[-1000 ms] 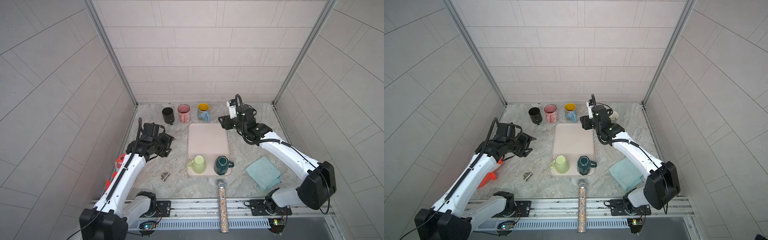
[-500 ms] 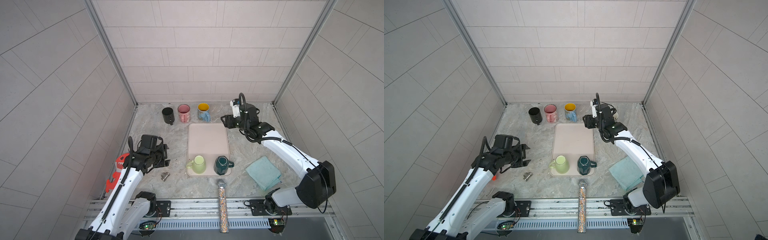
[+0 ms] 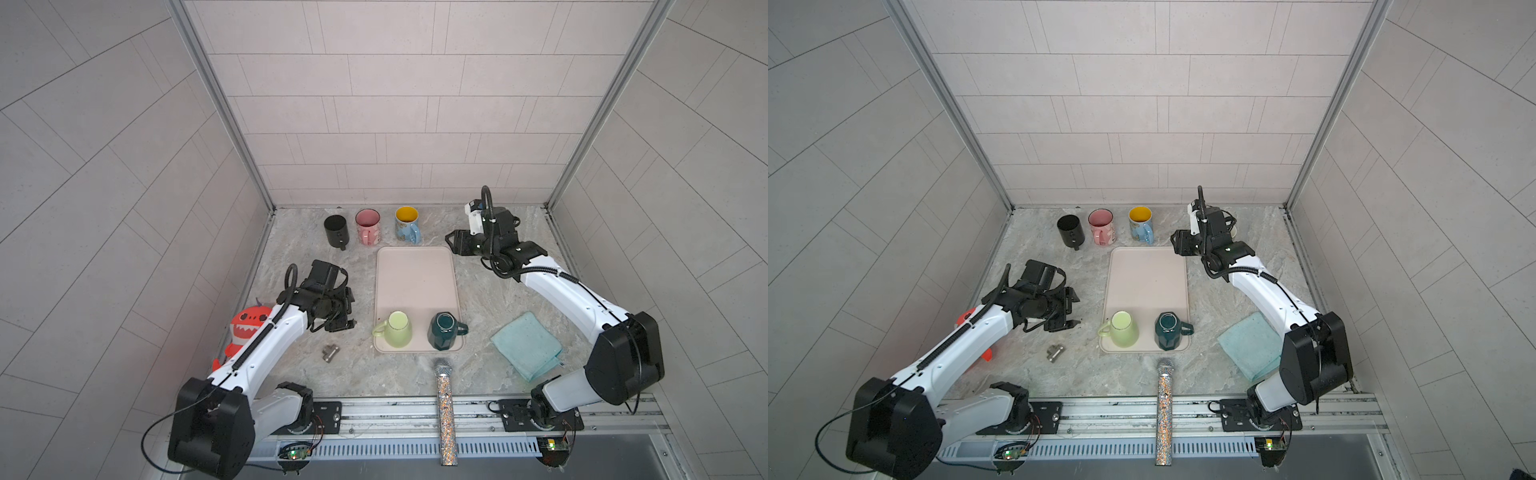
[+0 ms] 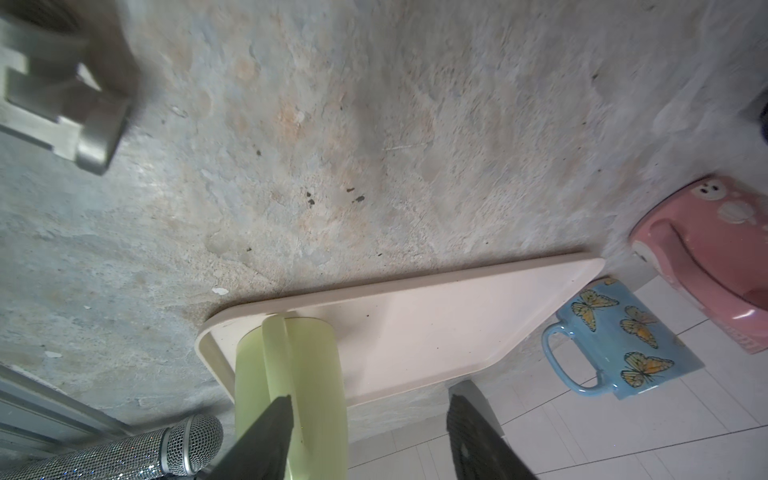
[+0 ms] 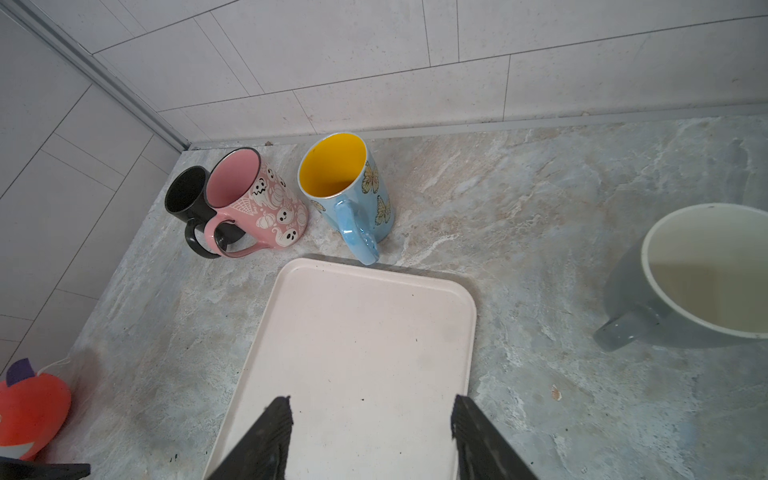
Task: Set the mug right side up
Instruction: 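Move the left gripper down to the light green mug on the tray, then close the left gripper on the light green mug's handle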
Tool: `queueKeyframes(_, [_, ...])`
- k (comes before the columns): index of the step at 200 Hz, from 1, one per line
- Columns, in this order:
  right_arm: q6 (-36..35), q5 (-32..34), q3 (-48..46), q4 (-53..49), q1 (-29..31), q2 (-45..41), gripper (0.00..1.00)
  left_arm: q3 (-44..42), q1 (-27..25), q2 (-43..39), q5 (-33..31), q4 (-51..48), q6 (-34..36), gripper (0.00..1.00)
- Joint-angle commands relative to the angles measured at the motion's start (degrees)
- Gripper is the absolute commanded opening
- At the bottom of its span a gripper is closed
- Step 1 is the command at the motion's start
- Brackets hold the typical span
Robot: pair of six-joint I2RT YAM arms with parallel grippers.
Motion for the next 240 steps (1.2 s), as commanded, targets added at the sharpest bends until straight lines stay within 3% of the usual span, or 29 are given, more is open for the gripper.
queueKeyframes(1, [0.8,-0.8,0.8,-1.1,-0.2,1.0,0.63,1.4,-1.6,2.1,2.3,1.4,-0.6,0.65])
queueKeyframes(240, [2.0,0.2,-2.1,-3.0,-0.3,-1.5,0.63,-1.2,-12.7,5.8,4.9,3.6,-2.1,0.62])
